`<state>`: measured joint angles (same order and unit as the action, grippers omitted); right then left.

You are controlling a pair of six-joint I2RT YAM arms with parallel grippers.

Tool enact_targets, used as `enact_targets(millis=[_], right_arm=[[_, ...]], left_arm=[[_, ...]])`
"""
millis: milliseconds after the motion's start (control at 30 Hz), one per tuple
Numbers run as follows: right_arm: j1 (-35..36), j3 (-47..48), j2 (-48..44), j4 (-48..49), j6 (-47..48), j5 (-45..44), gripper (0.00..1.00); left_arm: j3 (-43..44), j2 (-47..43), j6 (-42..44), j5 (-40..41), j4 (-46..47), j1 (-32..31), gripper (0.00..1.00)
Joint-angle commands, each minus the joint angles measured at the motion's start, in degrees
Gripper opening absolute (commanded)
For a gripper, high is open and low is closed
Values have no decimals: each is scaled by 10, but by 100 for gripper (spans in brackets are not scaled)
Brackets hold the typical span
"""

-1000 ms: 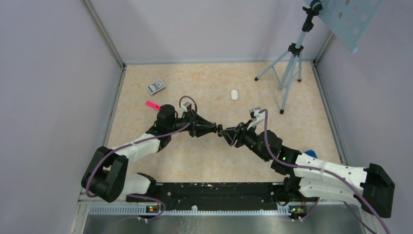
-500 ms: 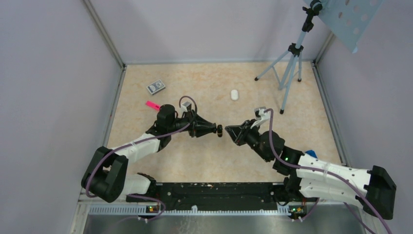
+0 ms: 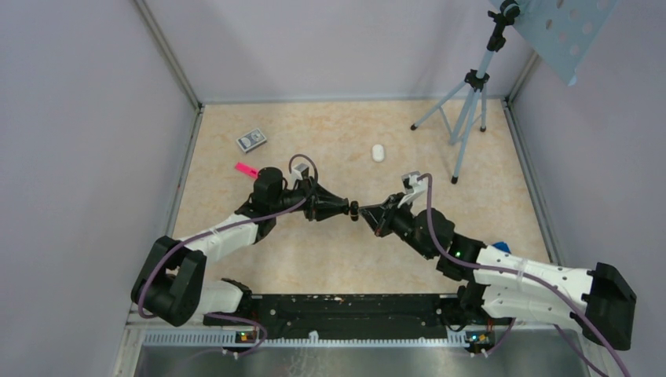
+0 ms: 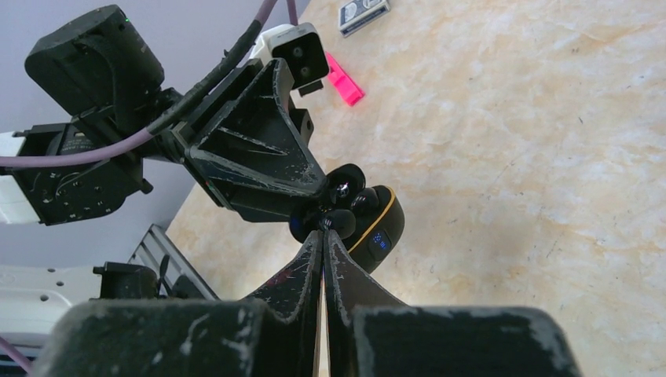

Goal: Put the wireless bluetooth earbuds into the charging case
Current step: Insert the left earbud into the left side groove of the charging case.

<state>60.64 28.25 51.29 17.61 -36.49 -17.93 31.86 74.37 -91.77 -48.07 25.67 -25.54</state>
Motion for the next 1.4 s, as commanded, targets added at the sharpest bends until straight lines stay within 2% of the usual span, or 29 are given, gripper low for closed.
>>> enact_targets(millis=[0, 867, 1367], right_arm=[[8, 27, 10, 29, 5, 11, 0], [7, 1, -3, 31, -7, -39, 0], [7, 18, 16, 43, 9, -7, 0]], left_arm=[[27, -18, 10, 3, 12, 2, 0], [36, -19, 22, 0, 4, 2, 0], [46, -24, 41, -8, -18, 4, 0]])
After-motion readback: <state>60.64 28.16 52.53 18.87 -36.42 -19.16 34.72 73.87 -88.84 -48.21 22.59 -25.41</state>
